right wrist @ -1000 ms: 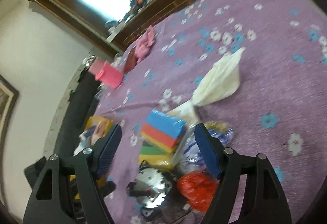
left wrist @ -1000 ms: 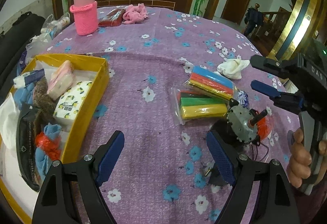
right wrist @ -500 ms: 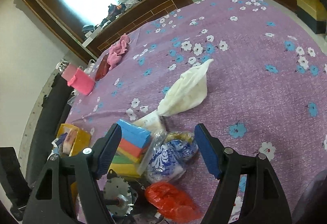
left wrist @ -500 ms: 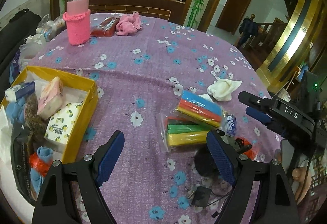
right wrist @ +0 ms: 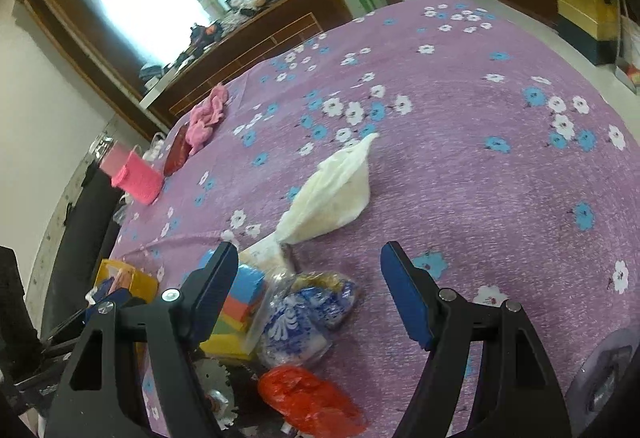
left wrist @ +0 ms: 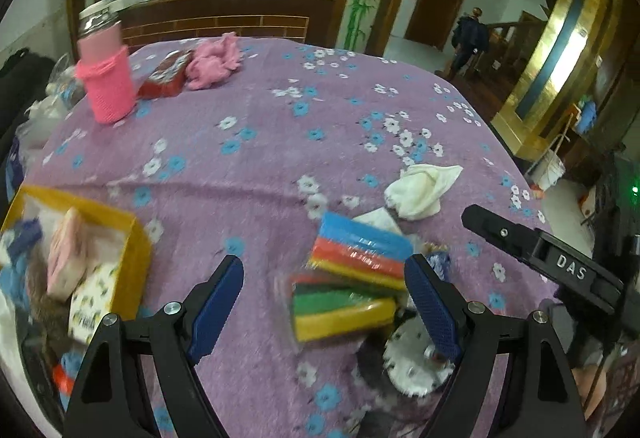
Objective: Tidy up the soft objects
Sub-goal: 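Close the left gripper on the striped sponge pack while the right gripper nears the blue-patterned bag, then lift the striped sponge pack with the left gripper while the right gripper grasps the white cloth, then carry the striped sponge pack and white cloth over the yellow tray with both grippers, then lower both items into the tray and open both grippers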
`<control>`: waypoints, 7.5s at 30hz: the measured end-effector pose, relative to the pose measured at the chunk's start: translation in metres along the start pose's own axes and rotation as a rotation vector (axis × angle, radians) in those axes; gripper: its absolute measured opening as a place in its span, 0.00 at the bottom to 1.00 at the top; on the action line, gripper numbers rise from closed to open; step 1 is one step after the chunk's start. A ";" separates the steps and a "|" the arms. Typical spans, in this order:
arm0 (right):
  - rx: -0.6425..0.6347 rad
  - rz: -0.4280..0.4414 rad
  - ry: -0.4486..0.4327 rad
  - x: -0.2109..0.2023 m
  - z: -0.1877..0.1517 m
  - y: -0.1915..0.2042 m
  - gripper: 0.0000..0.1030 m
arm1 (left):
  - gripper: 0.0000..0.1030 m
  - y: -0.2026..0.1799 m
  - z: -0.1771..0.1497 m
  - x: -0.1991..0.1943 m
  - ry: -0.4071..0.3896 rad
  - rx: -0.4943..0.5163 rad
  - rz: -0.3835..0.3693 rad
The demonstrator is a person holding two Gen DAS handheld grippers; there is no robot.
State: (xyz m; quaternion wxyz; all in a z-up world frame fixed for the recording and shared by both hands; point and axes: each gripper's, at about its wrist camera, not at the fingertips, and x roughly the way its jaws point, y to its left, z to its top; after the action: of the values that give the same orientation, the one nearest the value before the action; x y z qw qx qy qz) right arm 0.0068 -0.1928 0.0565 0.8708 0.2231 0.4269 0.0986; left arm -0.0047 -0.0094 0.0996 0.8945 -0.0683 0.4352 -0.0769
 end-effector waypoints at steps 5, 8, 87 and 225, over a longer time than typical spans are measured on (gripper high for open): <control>0.037 -0.009 -0.016 -0.003 0.003 -0.009 0.72 | 0.80 -0.005 0.009 0.022 0.038 0.023 0.007; 0.036 -0.020 -0.009 0.000 0.003 -0.009 0.72 | 0.80 0.002 0.013 0.030 0.055 0.001 0.000; -0.023 -0.290 0.274 0.084 0.046 0.005 0.70 | 0.75 0.075 -0.042 -0.024 0.018 0.211 0.018; -0.506 0.337 0.400 0.055 -0.185 0.332 0.65 | 0.89 0.238 -0.155 -0.253 -0.441 -0.332 0.286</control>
State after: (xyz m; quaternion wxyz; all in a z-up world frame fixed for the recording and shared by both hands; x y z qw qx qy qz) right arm -0.0991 0.1757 0.0755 0.7693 0.0440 0.5080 0.3850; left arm -0.2632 0.2647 0.1541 0.9456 -0.1666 0.2425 0.1386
